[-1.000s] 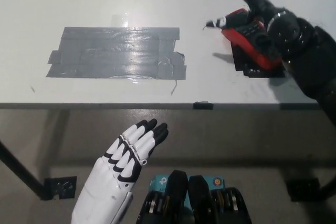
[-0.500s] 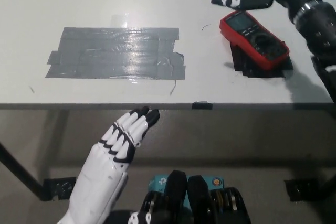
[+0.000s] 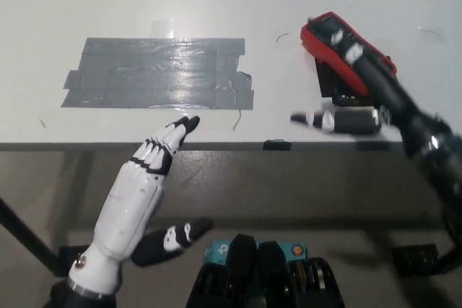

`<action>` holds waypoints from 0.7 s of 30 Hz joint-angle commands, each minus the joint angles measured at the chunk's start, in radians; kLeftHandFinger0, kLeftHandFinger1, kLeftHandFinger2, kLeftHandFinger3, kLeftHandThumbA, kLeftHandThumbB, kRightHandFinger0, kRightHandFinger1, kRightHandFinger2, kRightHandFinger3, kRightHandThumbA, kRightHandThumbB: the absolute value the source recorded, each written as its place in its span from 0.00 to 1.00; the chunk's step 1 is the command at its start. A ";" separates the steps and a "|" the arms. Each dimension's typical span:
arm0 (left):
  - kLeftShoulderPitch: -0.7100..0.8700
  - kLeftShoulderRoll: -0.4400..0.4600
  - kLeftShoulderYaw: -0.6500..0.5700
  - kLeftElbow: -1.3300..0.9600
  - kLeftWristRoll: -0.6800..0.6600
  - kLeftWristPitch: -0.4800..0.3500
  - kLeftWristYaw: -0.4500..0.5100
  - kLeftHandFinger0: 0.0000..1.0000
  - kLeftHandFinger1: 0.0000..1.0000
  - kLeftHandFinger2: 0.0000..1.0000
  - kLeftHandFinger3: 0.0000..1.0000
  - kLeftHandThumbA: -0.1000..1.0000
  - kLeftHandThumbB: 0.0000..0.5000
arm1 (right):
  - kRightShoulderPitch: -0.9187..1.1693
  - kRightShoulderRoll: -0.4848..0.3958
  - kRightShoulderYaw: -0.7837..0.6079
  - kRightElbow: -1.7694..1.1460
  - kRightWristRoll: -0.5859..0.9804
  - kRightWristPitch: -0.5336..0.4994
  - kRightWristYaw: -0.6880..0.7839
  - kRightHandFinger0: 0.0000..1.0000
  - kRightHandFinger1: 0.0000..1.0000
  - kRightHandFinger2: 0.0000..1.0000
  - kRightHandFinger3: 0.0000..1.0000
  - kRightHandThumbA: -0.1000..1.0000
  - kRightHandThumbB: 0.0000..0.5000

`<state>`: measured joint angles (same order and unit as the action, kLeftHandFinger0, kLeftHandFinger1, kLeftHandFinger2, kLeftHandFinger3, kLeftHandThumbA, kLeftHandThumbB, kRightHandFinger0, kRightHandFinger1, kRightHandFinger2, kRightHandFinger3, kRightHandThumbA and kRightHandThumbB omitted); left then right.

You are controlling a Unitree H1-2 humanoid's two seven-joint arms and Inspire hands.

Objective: The robot first picks the multimeter with right hand and then unfolds the black stand on the back of it using left hand

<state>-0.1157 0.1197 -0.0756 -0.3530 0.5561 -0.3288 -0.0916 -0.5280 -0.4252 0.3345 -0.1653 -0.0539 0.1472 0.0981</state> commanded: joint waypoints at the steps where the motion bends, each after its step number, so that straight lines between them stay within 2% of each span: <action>1: -0.109 0.028 0.106 0.241 -0.329 0.064 -0.001 1.00 1.00 1.00 1.00 1.00 0.31 | 0.227 0.059 -0.167 -0.588 0.035 -0.099 -0.100 1.00 1.00 1.00 1.00 1.00 0.78; 3: -0.104 0.028 0.110 0.257 -0.347 0.056 -0.006 1.00 1.00 1.00 1.00 1.00 0.30 | 0.282 0.074 -0.161 -0.537 0.039 -0.139 -0.095 1.00 1.00 1.00 1.00 0.99 0.76; 6: -0.076 0.030 0.113 0.253 -0.363 0.064 -0.019 1.00 1.00 1.00 1.00 1.00 0.28 | 0.347 0.108 -0.158 -0.473 -0.018 -0.183 -0.100 1.00 1.00 1.00 1.00 1.00 0.78; 7: -0.063 0.027 0.114 0.257 -0.385 0.073 -0.028 1.00 1.00 1.00 1.00 1.00 0.27 | 0.370 0.132 -0.161 -0.381 -0.028 -0.242 -0.114 1.00 1.00 1.00 1.00 0.99 0.71; 9: -0.027 0.020 0.115 0.249 -0.396 0.081 -0.031 1.00 1.00 1.00 1.00 1.00 0.27 | 0.401 0.165 -0.168 -0.290 -0.045 -0.284 -0.123 1.00 1.00 1.00 1.00 0.95 0.67; 11: 0.003 0.022 0.119 0.237 -0.404 0.106 -0.039 1.00 1.00 1.00 1.00 1.00 0.32 | 0.429 0.184 -0.164 -0.201 -0.085 -0.313 -0.131 1.00 1.00 1.00 1.00 0.97 0.62; 17: 0.061 0.027 0.120 0.221 -0.465 0.183 -0.072 1.00 1.00 1.00 1.00 1.00 0.35 | 0.479 0.221 -0.202 -0.090 -0.084 -0.356 -0.128 1.00 1.00 1.00 1.00 0.94 0.61; 19: 0.078 0.031 0.117 0.223 -0.469 0.175 -0.072 1.00 1.00 1.00 1.00 1.00 0.31 | 0.500 0.228 -0.206 -0.089 -0.089 -0.361 -0.120 1.00 1.00 1.00 1.00 0.93 0.61; 21: 0.095 0.035 0.114 0.216 -0.474 0.178 -0.075 1.00 1.00 1.00 1.00 1.00 0.32 | 0.516 0.235 -0.206 -0.082 -0.096 -0.373 -0.116 1.00 1.00 1.00 1.00 0.92 0.61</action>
<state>-0.0379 0.1331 0.0328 -0.1122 0.1866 -0.1980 -0.1321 -0.0287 -0.2062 0.1517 -0.2464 -0.1103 -0.0930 0.0173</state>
